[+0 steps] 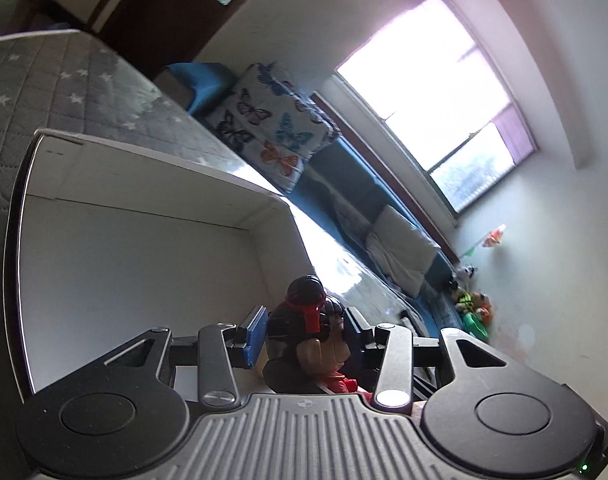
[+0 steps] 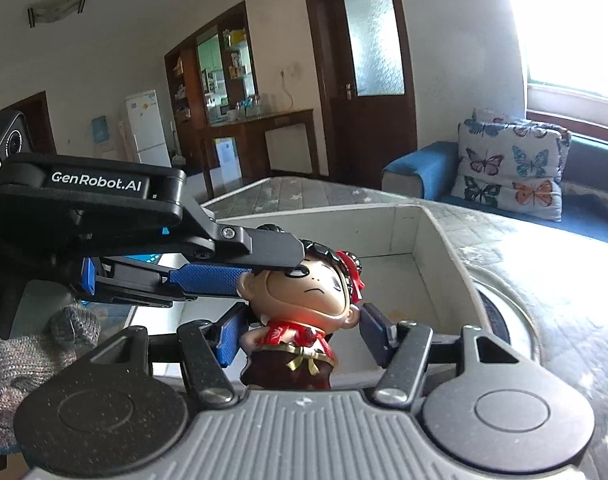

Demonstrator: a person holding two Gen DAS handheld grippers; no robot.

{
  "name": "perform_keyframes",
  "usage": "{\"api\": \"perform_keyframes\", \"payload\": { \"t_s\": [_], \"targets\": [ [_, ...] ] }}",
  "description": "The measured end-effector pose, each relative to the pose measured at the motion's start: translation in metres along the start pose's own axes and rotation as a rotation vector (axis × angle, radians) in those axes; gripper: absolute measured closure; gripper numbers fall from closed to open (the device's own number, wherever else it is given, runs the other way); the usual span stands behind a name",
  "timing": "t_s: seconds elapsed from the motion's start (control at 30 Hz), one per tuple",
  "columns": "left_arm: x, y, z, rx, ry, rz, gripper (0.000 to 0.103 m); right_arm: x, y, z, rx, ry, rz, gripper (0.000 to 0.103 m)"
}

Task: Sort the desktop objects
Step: 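Carry the doll into the white box and open the left gripper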

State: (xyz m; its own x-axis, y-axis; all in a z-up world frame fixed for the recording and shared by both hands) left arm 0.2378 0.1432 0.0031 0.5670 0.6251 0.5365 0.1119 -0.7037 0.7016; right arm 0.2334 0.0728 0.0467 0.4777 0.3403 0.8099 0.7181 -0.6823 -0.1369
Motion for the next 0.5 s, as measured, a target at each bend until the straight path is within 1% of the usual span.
{"api": "perform_keyframes", "payload": {
  "t_s": [0.13,0.37,0.5],
  "targets": [
    [0.006,-0.018,0.015,0.026,-0.018,-0.033,0.057,0.000,0.007,0.023,0.007,-0.044,0.002,0.041],
    [0.011,-0.038,0.036,0.038,-0.039,-0.095,0.058,-0.006,0.018,0.048,0.013,-0.100,0.001,0.041],
    [0.012,-0.042,0.039,0.047,-0.042,-0.096,0.059,-0.008,0.020,0.057,0.013,-0.121,0.003,0.041]
  ]
}}
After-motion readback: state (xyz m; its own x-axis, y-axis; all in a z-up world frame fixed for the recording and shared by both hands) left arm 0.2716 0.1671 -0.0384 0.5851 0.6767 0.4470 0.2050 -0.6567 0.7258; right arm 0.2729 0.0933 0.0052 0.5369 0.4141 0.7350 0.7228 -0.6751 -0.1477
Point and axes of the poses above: each gripper's, at about its wrist camera, not at the fingertips, and z roughly the way its jaws point, y to its right, x to its top, the point moved 10 cm from there along z, roughly the way its jaws point, and after that the axes turned 5 degrees about -y, right-handed, at the moved point
